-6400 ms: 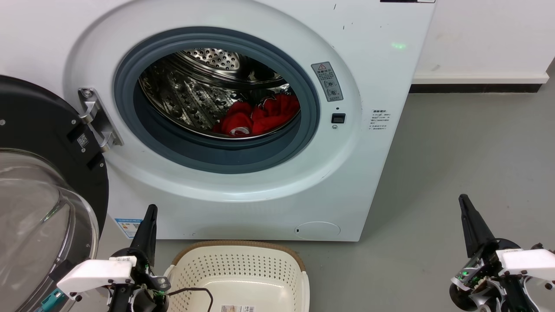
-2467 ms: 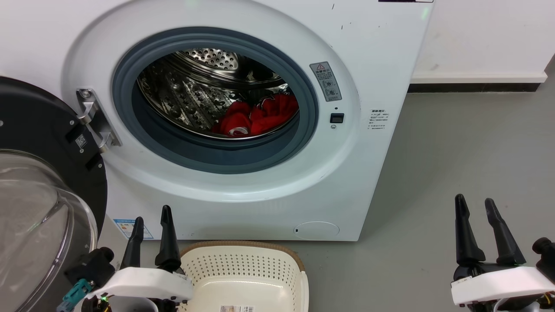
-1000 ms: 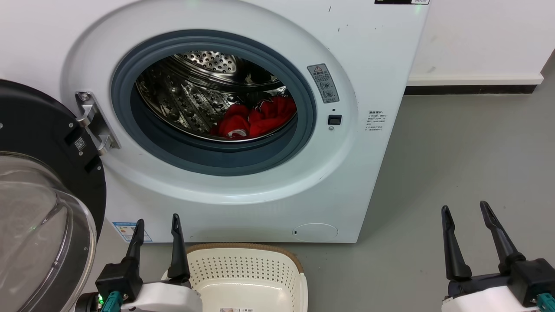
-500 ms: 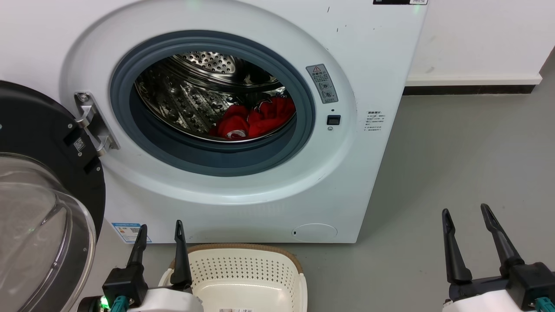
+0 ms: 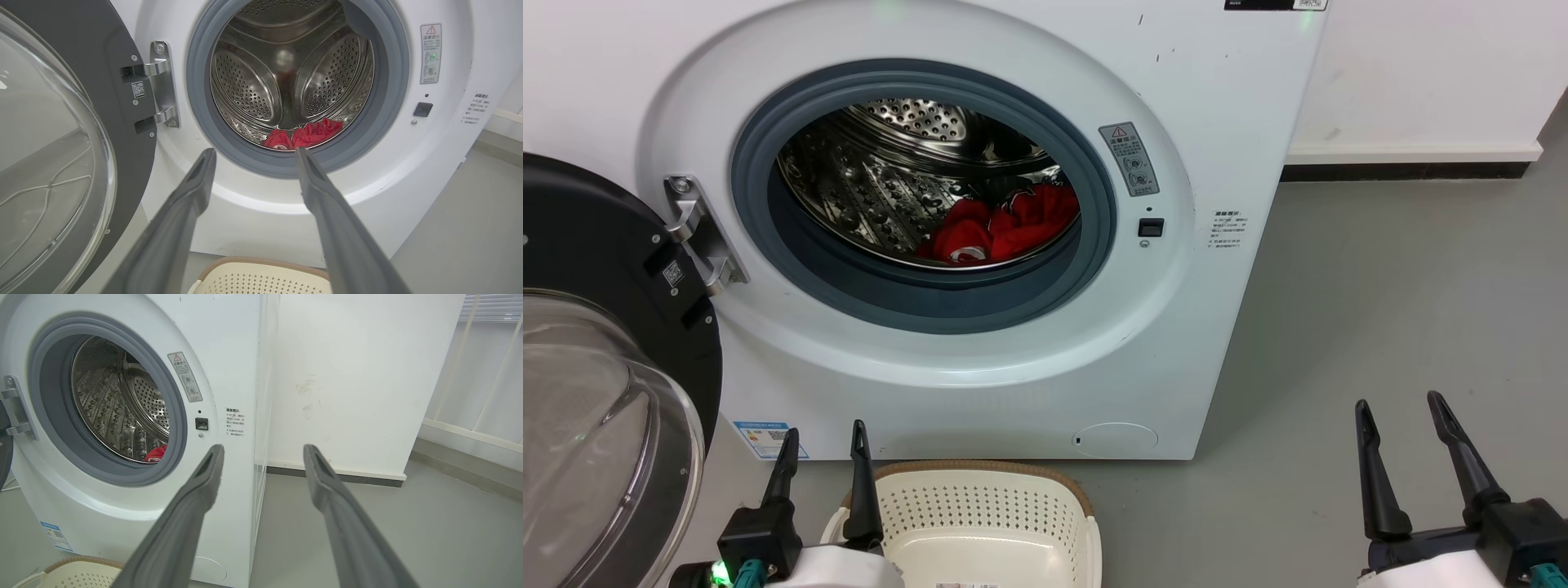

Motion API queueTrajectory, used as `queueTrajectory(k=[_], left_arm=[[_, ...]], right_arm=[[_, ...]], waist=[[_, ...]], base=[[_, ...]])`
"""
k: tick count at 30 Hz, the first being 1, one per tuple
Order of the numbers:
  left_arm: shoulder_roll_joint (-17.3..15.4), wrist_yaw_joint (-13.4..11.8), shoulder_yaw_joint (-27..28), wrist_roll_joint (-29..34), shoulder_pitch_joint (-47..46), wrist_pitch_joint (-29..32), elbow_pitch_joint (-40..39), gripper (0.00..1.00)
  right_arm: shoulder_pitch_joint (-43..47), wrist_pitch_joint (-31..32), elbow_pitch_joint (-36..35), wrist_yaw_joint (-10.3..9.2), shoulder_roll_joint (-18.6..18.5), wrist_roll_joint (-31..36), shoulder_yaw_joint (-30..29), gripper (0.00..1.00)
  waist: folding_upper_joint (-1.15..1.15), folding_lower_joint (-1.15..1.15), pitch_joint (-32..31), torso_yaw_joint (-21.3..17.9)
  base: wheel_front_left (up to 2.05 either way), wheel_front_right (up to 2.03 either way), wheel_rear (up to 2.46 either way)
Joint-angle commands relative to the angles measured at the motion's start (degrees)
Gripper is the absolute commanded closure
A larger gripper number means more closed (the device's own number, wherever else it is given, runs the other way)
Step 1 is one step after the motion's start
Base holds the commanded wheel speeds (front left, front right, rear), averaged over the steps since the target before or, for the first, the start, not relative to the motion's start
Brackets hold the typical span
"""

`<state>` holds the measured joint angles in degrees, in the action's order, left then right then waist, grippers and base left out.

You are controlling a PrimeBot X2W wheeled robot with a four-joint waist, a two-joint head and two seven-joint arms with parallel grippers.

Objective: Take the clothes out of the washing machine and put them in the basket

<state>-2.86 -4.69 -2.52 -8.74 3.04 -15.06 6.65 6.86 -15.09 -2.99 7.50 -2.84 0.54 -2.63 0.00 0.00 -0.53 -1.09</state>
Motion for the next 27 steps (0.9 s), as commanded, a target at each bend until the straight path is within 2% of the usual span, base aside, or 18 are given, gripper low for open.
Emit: queueTrajectory(k=[1,15,21,27], left_arm=[[0.0,-0.3,0.0,0.4,0.5,-0.2,0.0,0.00],[0.0,-0.5,-0.2,0.1,-0.9,-0.2,0.8,0.00],[0.0,1.8,-0.4,0.4,-6.3,-0.2,4.7,0.00],[-0.7,5.1,1.1,0.9,-17.6,-0.2,14.8,0.00]], right_arm=[[0.6,-0.1,0.1,-0.02,-0.1,-0.1,0.0,0.00],[0.1,-0.1,0.2,-0.02,-0.1,-0.1,0.6,0.00],[-1.0,-0.1,0.0,-0.02,-0.1,0.0,1.0,0.00],[-3.2,-0.1,-0.7,-0.02,-0.1,0.3,1.7,0.00]], waist=[[0.00,0.00,0.0,0.0],[0.00,0.00,0.5,-0.6],[0.00,0.00,2.2,-1.9],[0.00,0.00,7.2,-4.1]], base=[[0.00,0.00,0.00],[0.00,0.00,0.00],[0.00,0.00,0.00],[0.00,0.00,0.00]])
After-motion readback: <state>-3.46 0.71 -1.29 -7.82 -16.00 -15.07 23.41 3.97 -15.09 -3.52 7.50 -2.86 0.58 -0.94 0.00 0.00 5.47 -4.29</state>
